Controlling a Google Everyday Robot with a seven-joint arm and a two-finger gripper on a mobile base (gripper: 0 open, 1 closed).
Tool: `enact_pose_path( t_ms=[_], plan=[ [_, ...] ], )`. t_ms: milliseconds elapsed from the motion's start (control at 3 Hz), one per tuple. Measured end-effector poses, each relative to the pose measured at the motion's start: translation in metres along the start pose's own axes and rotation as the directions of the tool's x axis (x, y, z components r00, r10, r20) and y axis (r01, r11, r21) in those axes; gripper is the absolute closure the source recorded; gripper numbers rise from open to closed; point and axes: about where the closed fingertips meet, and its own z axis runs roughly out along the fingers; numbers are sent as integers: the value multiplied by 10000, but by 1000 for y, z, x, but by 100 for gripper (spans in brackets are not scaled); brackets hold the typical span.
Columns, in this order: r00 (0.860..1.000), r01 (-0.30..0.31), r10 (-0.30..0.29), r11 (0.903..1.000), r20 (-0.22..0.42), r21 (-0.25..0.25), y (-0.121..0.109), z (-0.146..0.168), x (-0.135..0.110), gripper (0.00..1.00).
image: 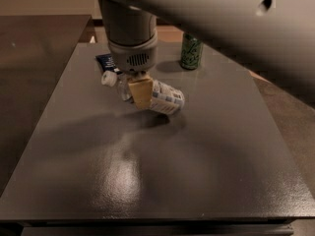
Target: Knock blue plastic bottle over
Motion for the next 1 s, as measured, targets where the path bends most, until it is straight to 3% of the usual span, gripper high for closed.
enact_pose_path(
  t_ms=[333,667,1000],
  plan=[
    [9896,920,-905,9957,-1117,82,9,15,-6,58],
    [9756,1509,-1492,9886,-1610,-19,17,24,-10,35],
    [9776,1506,-1467,9885,-1511,147,14,23,-13,13]
  ],
)
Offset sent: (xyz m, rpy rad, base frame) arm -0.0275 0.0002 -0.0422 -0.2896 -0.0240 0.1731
